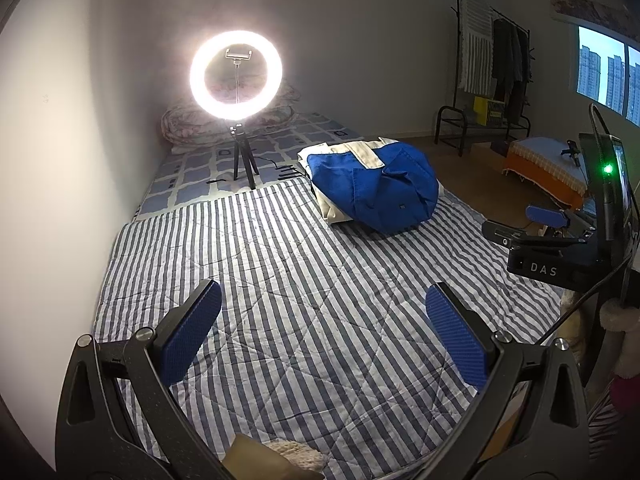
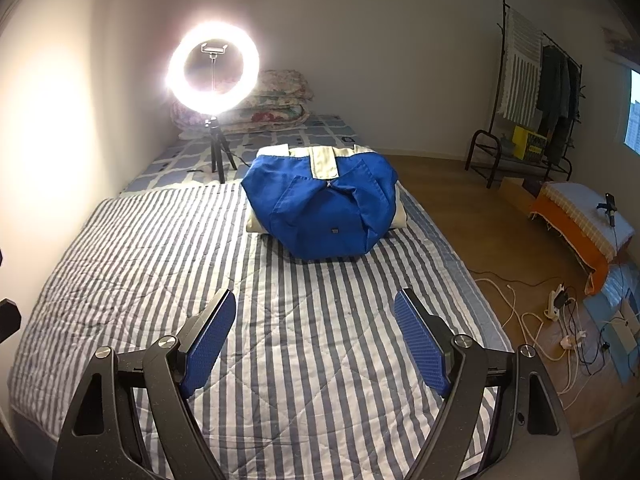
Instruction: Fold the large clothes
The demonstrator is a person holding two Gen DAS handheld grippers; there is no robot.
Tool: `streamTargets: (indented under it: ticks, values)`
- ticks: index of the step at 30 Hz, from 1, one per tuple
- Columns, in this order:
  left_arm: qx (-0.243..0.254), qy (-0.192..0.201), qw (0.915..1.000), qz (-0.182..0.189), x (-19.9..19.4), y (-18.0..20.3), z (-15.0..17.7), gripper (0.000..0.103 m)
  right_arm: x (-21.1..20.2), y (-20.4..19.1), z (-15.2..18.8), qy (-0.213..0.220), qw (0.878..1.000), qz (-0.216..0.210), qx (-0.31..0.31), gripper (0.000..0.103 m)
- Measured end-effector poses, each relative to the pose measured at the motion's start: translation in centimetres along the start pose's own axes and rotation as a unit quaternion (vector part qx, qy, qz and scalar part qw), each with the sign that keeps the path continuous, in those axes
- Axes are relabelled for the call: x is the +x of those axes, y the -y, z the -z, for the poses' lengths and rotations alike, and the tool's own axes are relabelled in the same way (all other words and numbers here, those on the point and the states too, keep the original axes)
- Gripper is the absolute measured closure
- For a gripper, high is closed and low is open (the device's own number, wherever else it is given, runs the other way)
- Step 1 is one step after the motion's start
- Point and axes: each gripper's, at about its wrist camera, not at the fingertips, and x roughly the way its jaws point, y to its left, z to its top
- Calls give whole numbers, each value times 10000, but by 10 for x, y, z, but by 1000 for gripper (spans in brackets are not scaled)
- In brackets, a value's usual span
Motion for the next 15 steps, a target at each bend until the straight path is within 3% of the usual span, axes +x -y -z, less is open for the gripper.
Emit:
streamTargets:
  ticks: [15]
  values:
    - [33, 50, 9999, -88, -5, 6, -4, 0, 6, 0, -1, -110, 9999, -60, 51, 21]
